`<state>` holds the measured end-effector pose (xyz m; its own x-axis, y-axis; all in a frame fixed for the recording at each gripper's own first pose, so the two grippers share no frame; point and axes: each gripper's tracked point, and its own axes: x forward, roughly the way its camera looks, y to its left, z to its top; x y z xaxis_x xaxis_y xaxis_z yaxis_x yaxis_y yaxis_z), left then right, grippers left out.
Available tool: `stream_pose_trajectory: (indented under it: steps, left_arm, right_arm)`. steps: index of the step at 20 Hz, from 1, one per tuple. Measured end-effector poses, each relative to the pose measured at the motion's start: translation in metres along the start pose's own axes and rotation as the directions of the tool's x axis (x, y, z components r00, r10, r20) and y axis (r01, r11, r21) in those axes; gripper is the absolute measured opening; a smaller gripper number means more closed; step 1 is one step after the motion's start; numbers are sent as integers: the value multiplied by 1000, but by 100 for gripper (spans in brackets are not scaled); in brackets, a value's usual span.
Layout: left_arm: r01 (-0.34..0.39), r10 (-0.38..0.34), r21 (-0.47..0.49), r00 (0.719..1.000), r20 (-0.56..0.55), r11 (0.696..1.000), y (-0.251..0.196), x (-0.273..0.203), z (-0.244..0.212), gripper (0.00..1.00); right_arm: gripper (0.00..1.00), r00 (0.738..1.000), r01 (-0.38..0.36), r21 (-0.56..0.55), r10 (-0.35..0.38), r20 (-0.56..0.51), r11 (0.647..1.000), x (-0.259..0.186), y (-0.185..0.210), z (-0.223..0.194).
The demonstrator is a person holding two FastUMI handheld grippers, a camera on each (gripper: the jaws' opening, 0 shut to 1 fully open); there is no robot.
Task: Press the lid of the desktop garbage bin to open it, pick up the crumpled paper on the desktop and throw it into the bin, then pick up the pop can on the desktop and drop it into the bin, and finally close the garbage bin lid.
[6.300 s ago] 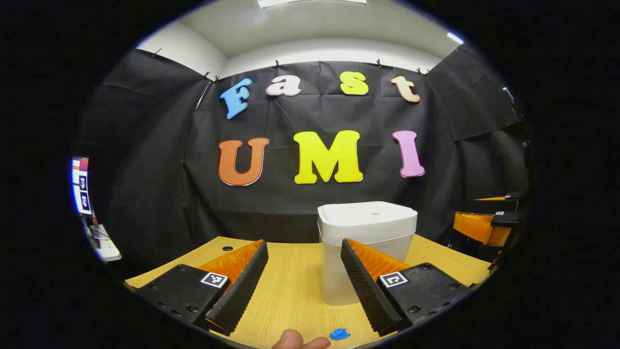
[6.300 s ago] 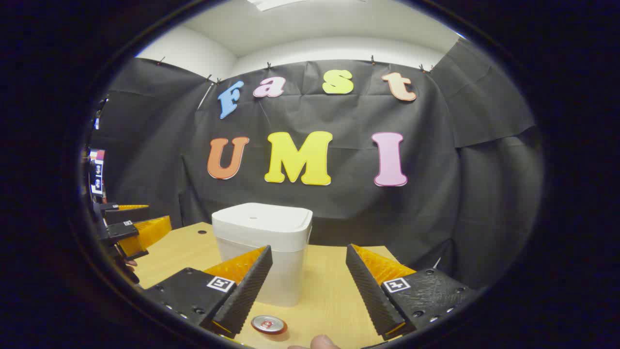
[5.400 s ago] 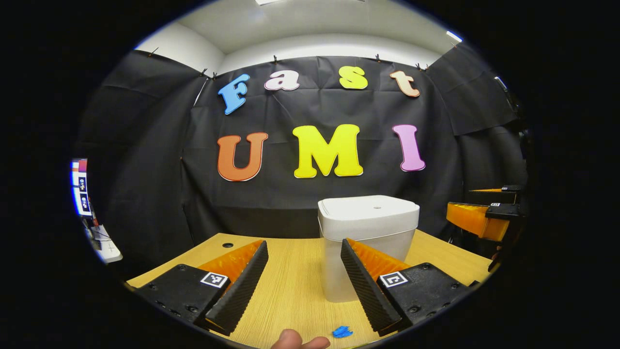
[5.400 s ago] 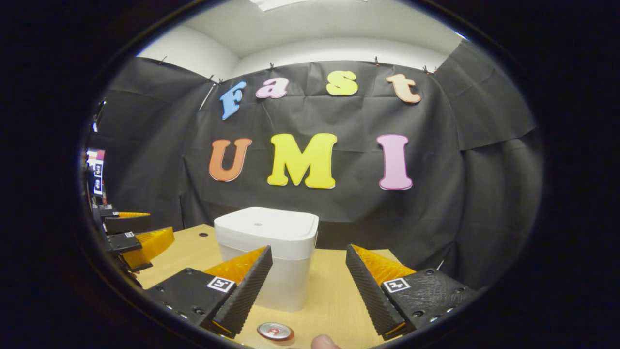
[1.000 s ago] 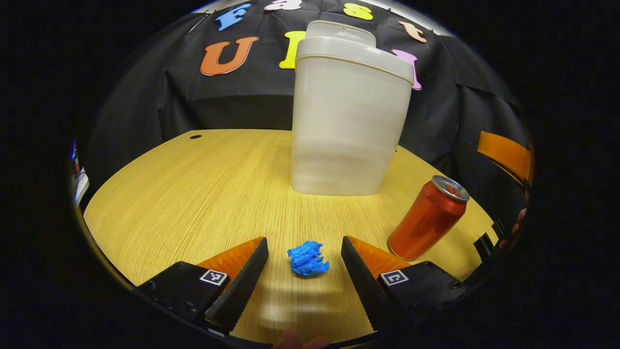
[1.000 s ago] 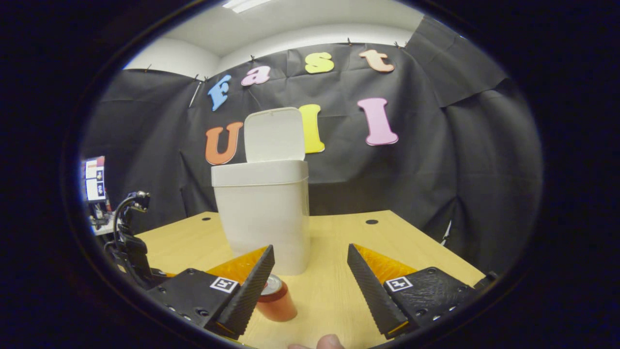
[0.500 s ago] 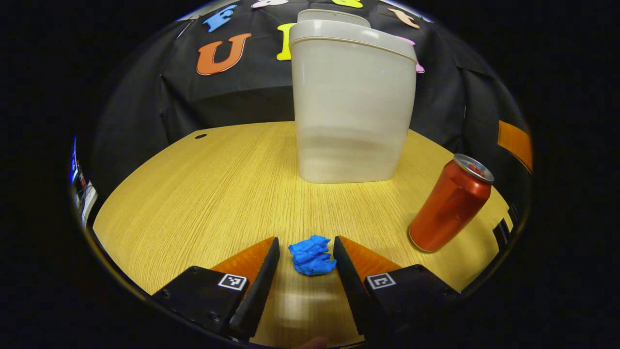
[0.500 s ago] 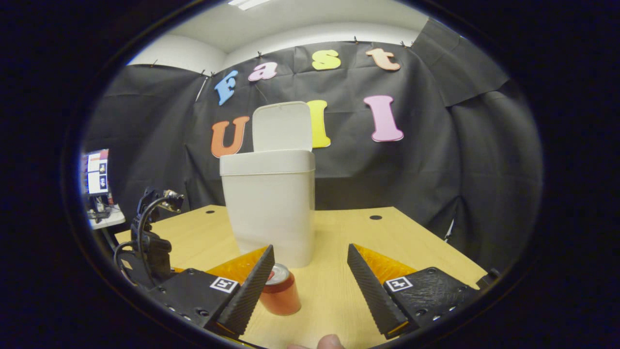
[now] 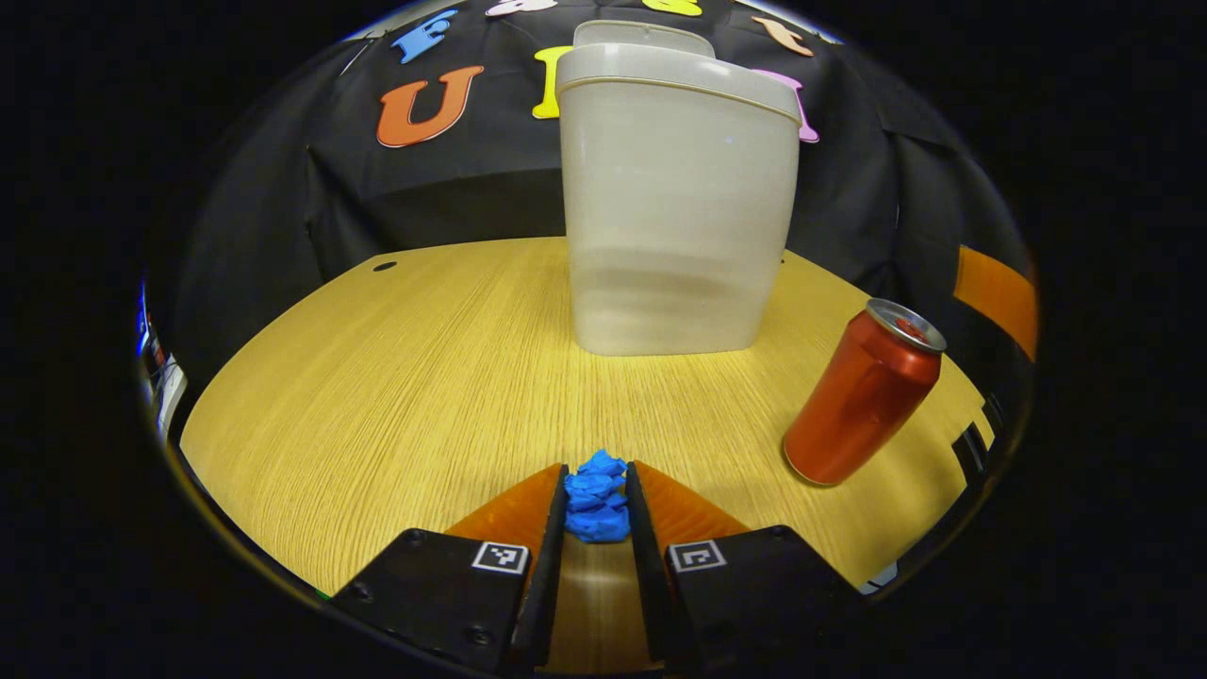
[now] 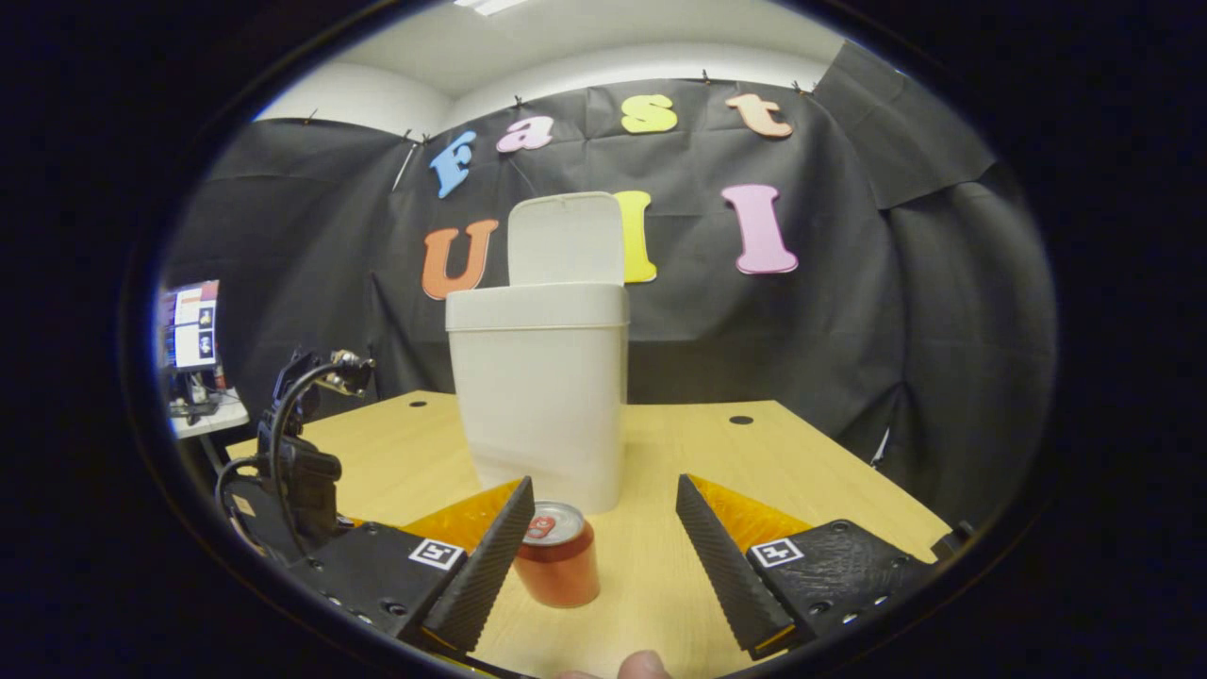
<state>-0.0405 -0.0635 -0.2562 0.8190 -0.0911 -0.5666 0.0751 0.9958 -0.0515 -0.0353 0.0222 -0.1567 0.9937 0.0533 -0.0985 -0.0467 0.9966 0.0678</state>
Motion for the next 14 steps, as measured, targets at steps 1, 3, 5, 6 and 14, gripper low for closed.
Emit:
stream_pose_trajectory:
  steps: [1,3,5,6,14]
  left_arm:
    - [-1,1,10,1000,15,1000,0,-2,5,39]
    - [-7,6,19,998,56,1000,1,-8,20,39]
    - [-13,11,14,994,105,1000,5,-13,39,40]
    - [-17,16,7,991,133,1000,8,-17,50,39]
    - [-43,58,-52,942,331,998,26,-66,117,39]
  right_arm:
    - [94,1000,-3,-1,3,-1,1000,-1,2,0]
    - [94,1000,-10,-10,10,1,1000,-2,7,1]
    - [94,1000,-21,-18,21,0,1000,-2,12,0]
    - [94,1000,-27,-19,27,-3,999,-1,15,-2]
    - [95,994,-39,-26,36,-99,999,15,28,-41]
